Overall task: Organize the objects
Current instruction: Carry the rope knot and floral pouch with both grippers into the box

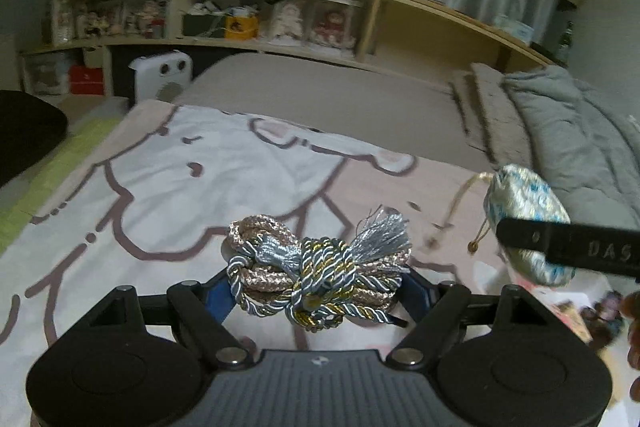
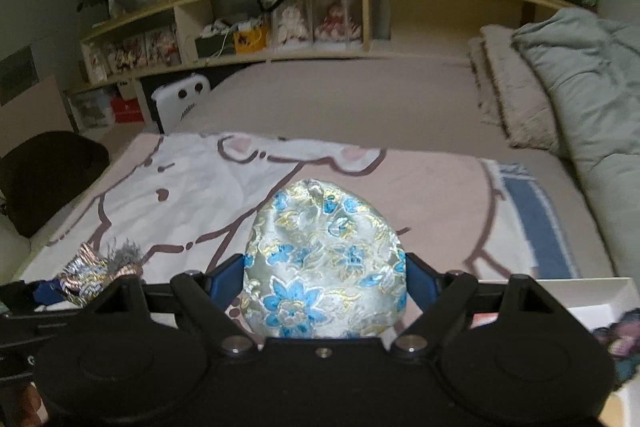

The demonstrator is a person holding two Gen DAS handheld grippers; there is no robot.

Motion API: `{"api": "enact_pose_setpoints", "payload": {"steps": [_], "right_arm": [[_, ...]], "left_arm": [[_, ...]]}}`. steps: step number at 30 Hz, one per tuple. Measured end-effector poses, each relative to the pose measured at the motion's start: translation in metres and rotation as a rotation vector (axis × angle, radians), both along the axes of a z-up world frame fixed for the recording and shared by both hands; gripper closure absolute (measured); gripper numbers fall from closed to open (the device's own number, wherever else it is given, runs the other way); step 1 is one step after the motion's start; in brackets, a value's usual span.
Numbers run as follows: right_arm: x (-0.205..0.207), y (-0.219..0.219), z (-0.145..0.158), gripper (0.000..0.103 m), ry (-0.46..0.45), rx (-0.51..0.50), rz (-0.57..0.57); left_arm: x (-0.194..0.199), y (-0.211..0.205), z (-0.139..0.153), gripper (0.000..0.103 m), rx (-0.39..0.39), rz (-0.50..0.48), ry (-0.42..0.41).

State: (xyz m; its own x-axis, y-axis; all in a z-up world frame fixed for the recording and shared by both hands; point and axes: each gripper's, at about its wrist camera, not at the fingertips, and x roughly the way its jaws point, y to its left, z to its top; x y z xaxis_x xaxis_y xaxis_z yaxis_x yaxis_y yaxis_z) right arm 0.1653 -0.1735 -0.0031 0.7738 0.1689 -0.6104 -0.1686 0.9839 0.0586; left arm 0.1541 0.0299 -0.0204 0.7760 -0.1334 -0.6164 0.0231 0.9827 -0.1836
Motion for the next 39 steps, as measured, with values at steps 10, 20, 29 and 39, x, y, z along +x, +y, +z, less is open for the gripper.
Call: {"api": "enact_pose_setpoints", "payload": {"steps": [10,20,29,39], "right_arm": [[-0.051,-0.042,0.025,0.019,-0.021,0.009,-0.071],[-0.093,-0.083,0.034,0.019,-0.022,0.021,-0.132],[-0.129,-0.137,0.046,0.019,-0.038,0.01,-0.208],[-0.155,-0.187,0.022,0.019,0.044,0.015,-0.234]], "left_arm": [[-0.029,-0.024,0.023,0.021,0.01,-0.1,-0.008],[-0.049,-0.046,0.045,0.021,-0.032,-0.18,-0.054],[-0.069,-0.08,0.057,0.021,-0.094,-0.31,-0.092],[-0.089,-0.135,0.036,0.021,-0.11,-0.513,-0.037]]}}
